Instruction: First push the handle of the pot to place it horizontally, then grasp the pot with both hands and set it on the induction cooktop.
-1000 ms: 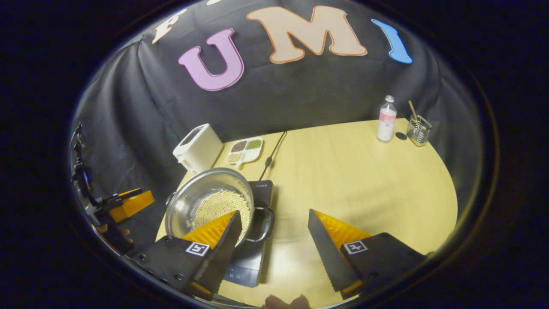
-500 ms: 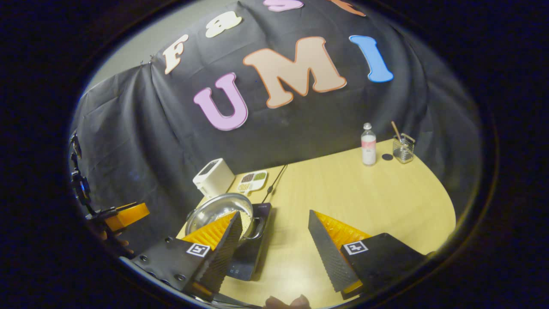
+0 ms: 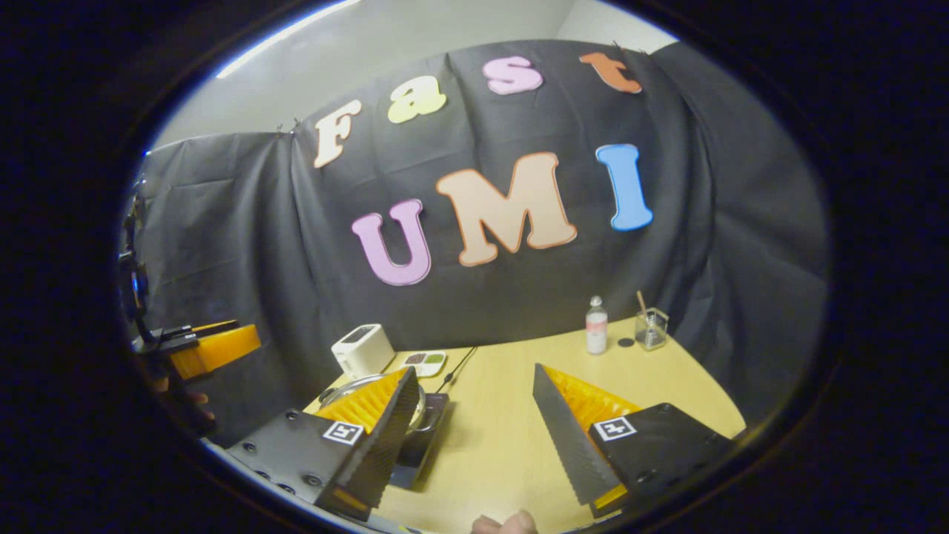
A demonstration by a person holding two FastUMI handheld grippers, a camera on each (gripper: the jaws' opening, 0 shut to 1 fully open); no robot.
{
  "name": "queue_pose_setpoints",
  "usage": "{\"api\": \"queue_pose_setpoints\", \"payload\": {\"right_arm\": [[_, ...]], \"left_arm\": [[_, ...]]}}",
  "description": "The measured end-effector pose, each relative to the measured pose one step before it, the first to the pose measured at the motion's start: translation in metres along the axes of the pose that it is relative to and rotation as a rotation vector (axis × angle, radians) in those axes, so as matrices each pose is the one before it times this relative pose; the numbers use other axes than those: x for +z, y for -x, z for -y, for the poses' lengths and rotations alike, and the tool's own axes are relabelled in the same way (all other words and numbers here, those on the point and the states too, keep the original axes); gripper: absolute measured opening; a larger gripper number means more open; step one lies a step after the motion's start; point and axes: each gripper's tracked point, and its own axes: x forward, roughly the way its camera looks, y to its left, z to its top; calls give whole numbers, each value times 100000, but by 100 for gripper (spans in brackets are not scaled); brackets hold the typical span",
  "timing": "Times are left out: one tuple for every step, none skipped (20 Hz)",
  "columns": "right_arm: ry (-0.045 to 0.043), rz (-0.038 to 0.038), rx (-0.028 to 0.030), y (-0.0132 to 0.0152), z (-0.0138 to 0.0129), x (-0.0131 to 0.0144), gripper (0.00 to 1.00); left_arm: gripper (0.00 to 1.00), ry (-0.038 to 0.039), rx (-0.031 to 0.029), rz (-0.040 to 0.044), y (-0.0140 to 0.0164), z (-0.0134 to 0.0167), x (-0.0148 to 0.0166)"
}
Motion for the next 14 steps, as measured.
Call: {"api": "queue_pose_setpoints", "payload": {"right_arm": [[3260, 2618, -1302, 1479, -64, 510, 92], [2861, 1142, -1116, 1596, -163, 230, 96], [1904, 675, -182, 1674, -484, -80, 92], [1854, -7, -338, 1440, -385, -18, 92], [1906, -488, -1135, 952, 37, -377, 92], [1171, -648, -445, 1063, -20, -93, 92], [528, 215, -359, 809, -216, 336, 92], [398, 454, 48, 772, -63, 488, 92], [107, 2140, -689, 433, 104, 677, 92], [-540, 2197, -619, 288, 117, 771, 92], [-929, 1684, -131, 50, -141, 402, 92], [-852, 229, 1079, 326, -243, 201, 92], [-78, 398, 737, 157, -114, 68, 96], [410, 218, 11, 228, 277, 392, 92]], "left_arm": [[85, 289, 269, 2351, 1103, -15, 625], [84, 395, 870, 1295, 1149, -212, 146], [84, 434, 599, 980, 1190, -124, -8], [85, 1113, 222, 1760, 1131, 34, 119], [85, 1177, 328, 1106, 1052, -38, 104], [85, 1179, 450, 507, 953, -106, -316], [85, -326, 476, 53, 839, -139, -3], [84, -1989, 835, -197, 693, -326, -68], [84, -2822, 735, 1128, 757, -338, 429], [85, -2280, 109, 2428, 511, -81, 819], [84, -1142, -89, 1435, 373, 150, 637], [84, -194, 10, 149, 334, 205, 67], [84, 671, 341, -36, 263, 192, 77], [84, 1021, 877, -1148, 207, 68, -11]]}}
